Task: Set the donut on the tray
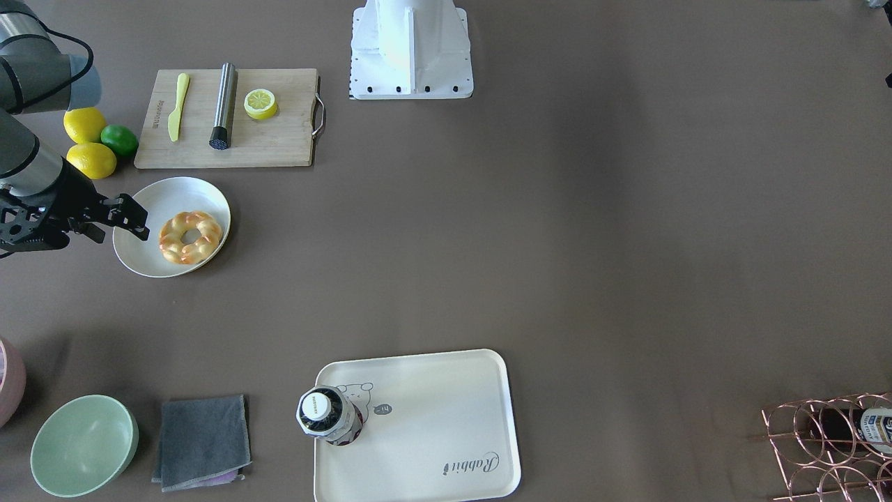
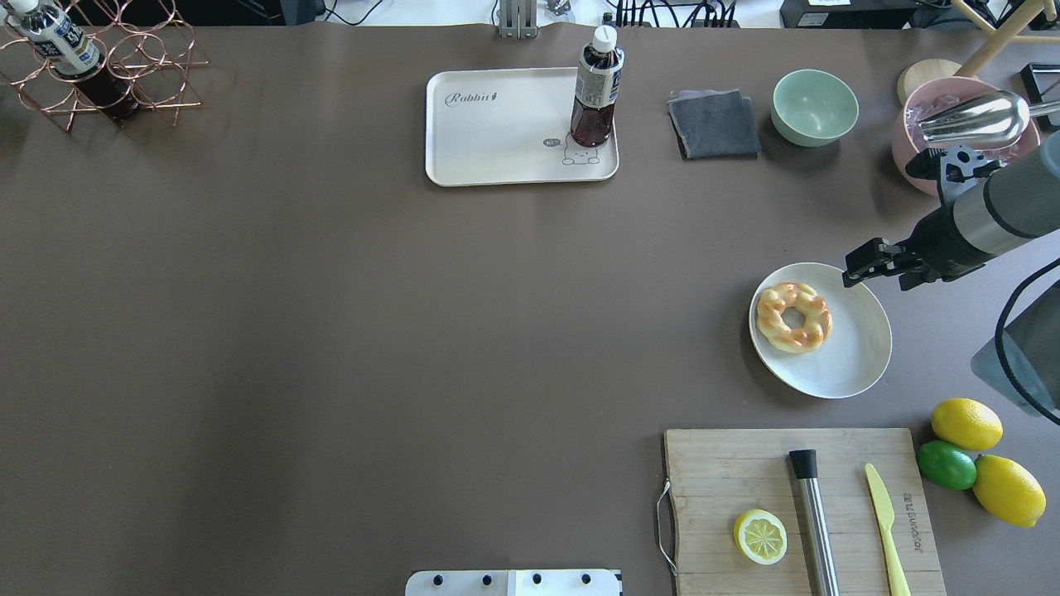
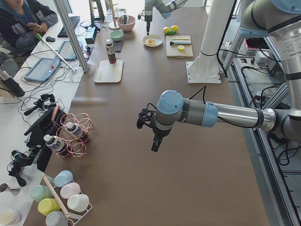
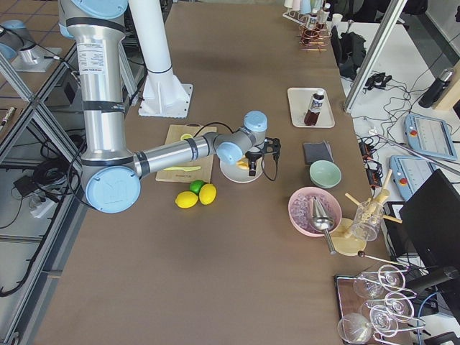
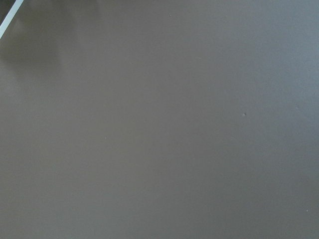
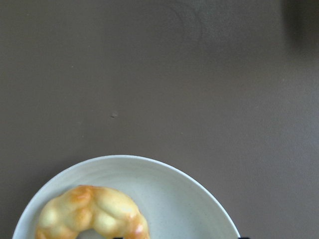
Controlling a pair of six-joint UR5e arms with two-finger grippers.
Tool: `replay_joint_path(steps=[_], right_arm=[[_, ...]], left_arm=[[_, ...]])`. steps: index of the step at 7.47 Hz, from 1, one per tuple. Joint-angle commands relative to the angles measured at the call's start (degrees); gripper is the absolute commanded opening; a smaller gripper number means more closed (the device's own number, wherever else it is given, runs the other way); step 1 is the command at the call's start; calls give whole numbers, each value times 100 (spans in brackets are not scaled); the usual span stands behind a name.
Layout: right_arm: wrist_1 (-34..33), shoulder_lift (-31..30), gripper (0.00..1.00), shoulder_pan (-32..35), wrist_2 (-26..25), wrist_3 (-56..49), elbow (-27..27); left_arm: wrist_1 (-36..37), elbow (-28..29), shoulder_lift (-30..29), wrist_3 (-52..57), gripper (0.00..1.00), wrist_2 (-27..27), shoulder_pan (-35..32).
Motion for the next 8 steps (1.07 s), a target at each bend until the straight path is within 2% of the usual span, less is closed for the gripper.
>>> replay_joint_path(steps=[1,3,4,5,6,7,8], right_arm=[[524,-179,72,-109,-115,85,-247],[524,-276,67,-161,-263,67,-281],[533,-285,62,-240,-378,67,-308],[533,-294,48,-258,-370,67,-343],[533,-294,28,-276,-379,67,-352],[533,-294,4,-276,-370,58,-343],[533,-294,0,-267,-362,58,-317]], left_arm=[[1,-12,-1,-2,97,-9,-8],[-8,-21,-1,-2,97,-70,-17],[-17,-38,-1,-2,97,-279,-52],[-26,-30,-9,-2,97,-281,-52],[-26,-38,-44,-2,97,-281,-52],[-26,-38,-53,-2,97,-281,-52],[-8,-38,-97,-2,97,-281,-52]])
